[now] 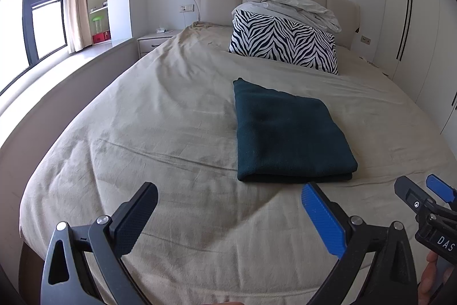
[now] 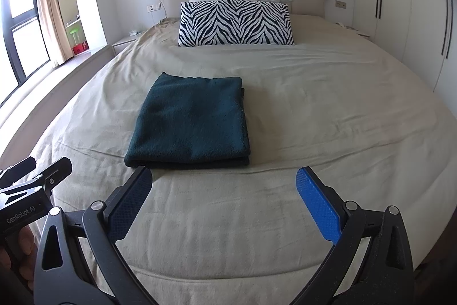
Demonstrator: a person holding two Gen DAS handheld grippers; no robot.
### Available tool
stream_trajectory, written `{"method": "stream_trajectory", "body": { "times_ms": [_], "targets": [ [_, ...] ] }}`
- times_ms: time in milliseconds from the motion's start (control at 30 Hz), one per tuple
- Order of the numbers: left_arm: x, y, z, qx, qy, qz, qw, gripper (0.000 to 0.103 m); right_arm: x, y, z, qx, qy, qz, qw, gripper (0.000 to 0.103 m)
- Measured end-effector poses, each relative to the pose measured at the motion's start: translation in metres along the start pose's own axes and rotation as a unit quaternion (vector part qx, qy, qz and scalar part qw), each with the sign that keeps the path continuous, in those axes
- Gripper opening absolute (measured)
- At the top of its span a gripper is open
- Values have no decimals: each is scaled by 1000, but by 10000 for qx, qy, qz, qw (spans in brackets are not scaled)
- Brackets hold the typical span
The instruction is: Fold small clothes
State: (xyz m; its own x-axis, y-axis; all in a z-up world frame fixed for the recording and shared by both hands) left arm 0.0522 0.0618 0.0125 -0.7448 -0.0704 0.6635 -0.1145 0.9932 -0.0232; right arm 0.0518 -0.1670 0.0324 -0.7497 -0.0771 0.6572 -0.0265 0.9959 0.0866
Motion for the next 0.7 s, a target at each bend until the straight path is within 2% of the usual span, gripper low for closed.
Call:
{"method": "stream_trajectory", "body": {
  "times_ms": [700],
  "targets": [
    [6, 2, 5, 170, -46, 74, 9998, 103, 0, 6, 12, 40, 111, 94, 9999, 103]
  ]
}}
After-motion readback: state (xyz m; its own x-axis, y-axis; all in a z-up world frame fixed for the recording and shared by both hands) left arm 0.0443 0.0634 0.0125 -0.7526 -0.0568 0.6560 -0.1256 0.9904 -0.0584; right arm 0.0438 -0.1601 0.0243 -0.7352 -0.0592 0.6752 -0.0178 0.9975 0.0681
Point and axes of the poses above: each gripper's, at about its wrist camera, not at the fingertips, and x roughly against the way its jaws point, y to its left, z to its underside, the point moved 6 cm from there along -x, roughly the way its jaws point, and after that the axes turned 1 degree about -z, right-handed, at the moved point
